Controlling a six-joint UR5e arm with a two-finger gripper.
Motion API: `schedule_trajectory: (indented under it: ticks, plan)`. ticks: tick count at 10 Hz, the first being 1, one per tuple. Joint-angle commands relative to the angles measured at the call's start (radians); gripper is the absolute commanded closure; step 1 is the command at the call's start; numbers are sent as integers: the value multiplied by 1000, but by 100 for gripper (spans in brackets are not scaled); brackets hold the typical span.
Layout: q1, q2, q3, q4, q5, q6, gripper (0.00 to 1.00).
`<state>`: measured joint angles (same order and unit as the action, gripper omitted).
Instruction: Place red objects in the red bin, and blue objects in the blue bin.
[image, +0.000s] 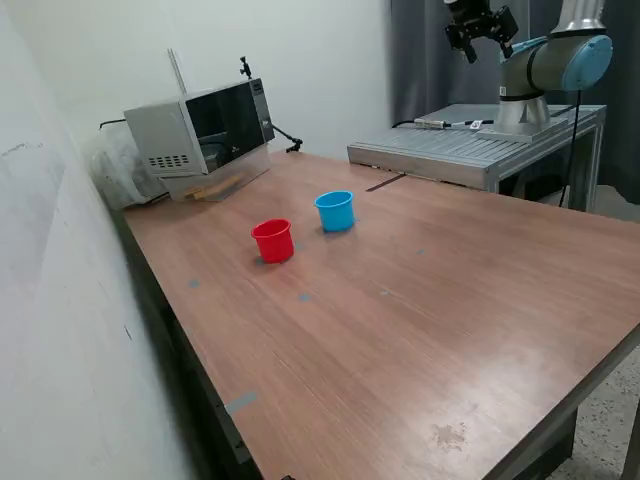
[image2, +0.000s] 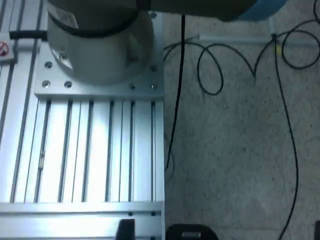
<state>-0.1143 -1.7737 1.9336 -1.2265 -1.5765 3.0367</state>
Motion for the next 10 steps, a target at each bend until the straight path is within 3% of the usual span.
schedule_trajectory:
  ticks: [1,10]
  plan:
    - [-4,2,-4,22,-3,-3,0]
    - [-16,2,-1,22,-5,-3,0]
